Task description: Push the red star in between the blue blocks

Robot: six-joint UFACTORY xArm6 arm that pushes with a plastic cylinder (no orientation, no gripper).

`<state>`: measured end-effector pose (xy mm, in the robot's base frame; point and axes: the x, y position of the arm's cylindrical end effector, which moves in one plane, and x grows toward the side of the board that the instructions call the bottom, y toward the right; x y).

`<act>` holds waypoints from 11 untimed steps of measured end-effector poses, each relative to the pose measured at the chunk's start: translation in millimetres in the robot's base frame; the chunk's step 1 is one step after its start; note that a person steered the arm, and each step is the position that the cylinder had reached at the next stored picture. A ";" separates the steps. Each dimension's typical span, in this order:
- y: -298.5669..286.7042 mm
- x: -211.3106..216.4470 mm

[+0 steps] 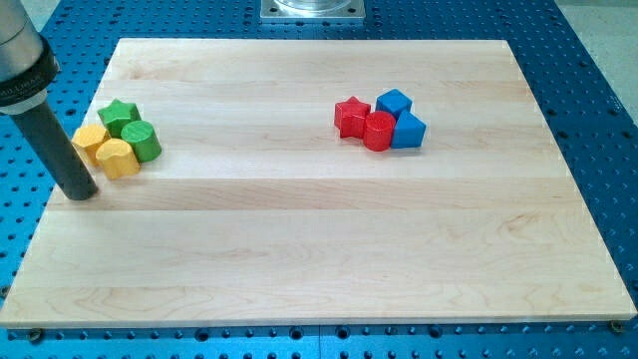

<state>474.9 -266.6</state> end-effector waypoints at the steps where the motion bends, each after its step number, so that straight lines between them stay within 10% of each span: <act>1: 0.0 -0.6; 3: 41.9 43.4; 7: 198.1 -107.4; 11: 372.0 -110.9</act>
